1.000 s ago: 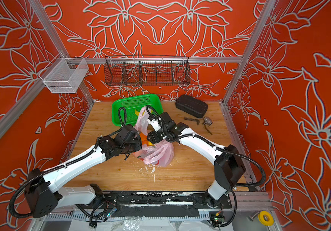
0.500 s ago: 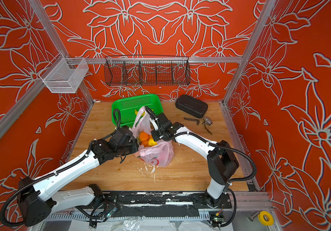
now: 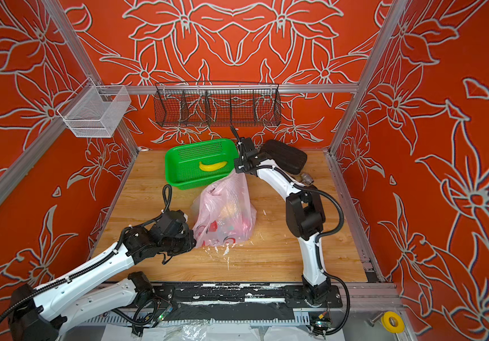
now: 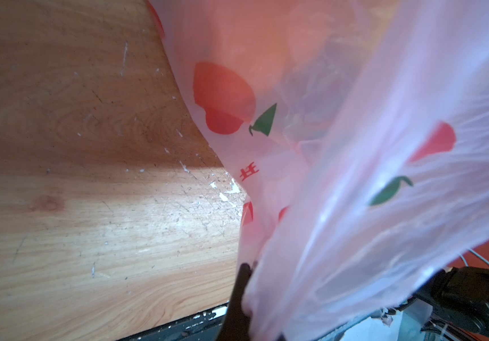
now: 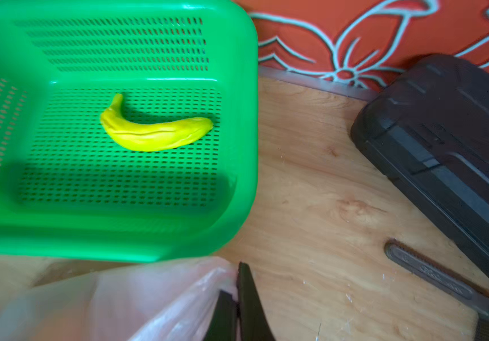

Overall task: Untie the knot of the plastic bag and take out the fruit
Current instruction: 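Release the bag with the right gripper and reach it back toward the bag opening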

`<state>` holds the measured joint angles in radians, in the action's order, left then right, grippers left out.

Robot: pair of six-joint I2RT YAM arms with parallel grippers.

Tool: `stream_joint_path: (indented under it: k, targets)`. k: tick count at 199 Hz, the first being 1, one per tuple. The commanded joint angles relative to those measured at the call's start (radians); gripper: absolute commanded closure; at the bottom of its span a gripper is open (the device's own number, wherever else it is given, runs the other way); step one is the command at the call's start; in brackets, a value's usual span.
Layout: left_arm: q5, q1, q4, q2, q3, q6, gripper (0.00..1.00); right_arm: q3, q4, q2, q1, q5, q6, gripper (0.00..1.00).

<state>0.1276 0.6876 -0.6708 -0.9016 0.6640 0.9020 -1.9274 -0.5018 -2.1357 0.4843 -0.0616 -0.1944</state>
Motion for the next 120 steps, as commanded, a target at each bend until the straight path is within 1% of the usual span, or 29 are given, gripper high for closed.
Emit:
stream_joint_path:
  k: [1,6,15,19,23,36,40,46,48,52,59,68,82,90,105,120]
  targets:
    - [0.031,0.014,-0.049,0.023,-0.021,0.034,1.00,-0.165,-0.124,-0.099,-0.001,0.015,0.007,0.87]
    - [0.031,0.015,-0.048,0.021,-0.024,0.032,1.00,-0.201,-0.150,-0.123,-0.001,0.034,0.010,0.83]
    - [0.032,0.016,-0.044,0.018,-0.023,0.026,1.00,-0.268,-0.208,-0.153,-0.002,0.068,0.006,0.72]
    - [0.031,0.017,-0.044,0.017,-0.021,0.022,0.95,-0.289,-0.229,-0.160,-0.001,0.090,0.005,0.69]
    - [0.028,0.016,-0.045,0.017,-0.019,0.018,0.88,-0.300,-0.241,-0.160,-0.001,0.113,0.006,0.65]
    - [0.009,0.017,-0.050,0.022,-0.005,0.010,0.58,-0.278,-0.239,-0.122,0.000,0.163,-0.008,0.54]
    - [0.003,0.017,-0.051,0.027,0.002,0.005,0.51,-0.250,-0.225,-0.092,0.000,0.184,-0.018,0.50]
    - [-0.014,0.017,-0.056,0.032,0.014,-0.003,0.43,-0.218,-0.201,-0.056,-0.001,0.208,-0.028,0.46]
    - [-0.020,0.017,-0.059,0.034,0.019,-0.006,0.41,-0.192,-0.187,-0.035,0.000,0.225,-0.034,0.43]
    - [-0.038,0.016,-0.068,0.038,0.031,-0.012,0.38,-0.171,-0.170,-0.007,0.001,0.241,-0.042,0.41]
    - [-0.076,0.016,-0.087,0.044,0.055,-0.025,0.35,-0.098,-0.127,0.054,0.002,0.271,-0.055,0.35]
    - [-0.130,0.016,-0.115,0.049,0.087,-0.042,0.32,-0.014,-0.076,0.145,0.005,0.289,-0.082,0.30]
    - [-0.219,0.015,-0.142,0.059,0.126,-0.070,0.30,0.105,-0.009,0.271,0.020,0.308,-0.098,0.26]
    - [-0.250,0.010,-0.146,0.065,0.145,-0.089,0.30,0.172,0.023,0.346,0.039,0.309,-0.091,0.24]
    - [-0.266,-0.016,-0.147,0.062,0.186,-0.130,0.29,0.256,0.045,0.440,0.082,0.292,-0.059,0.23]
    - [-0.237,-0.069,-0.142,0.040,0.229,-0.176,0.29,0.305,0.025,0.509,0.142,0.275,-0.016,0.23]
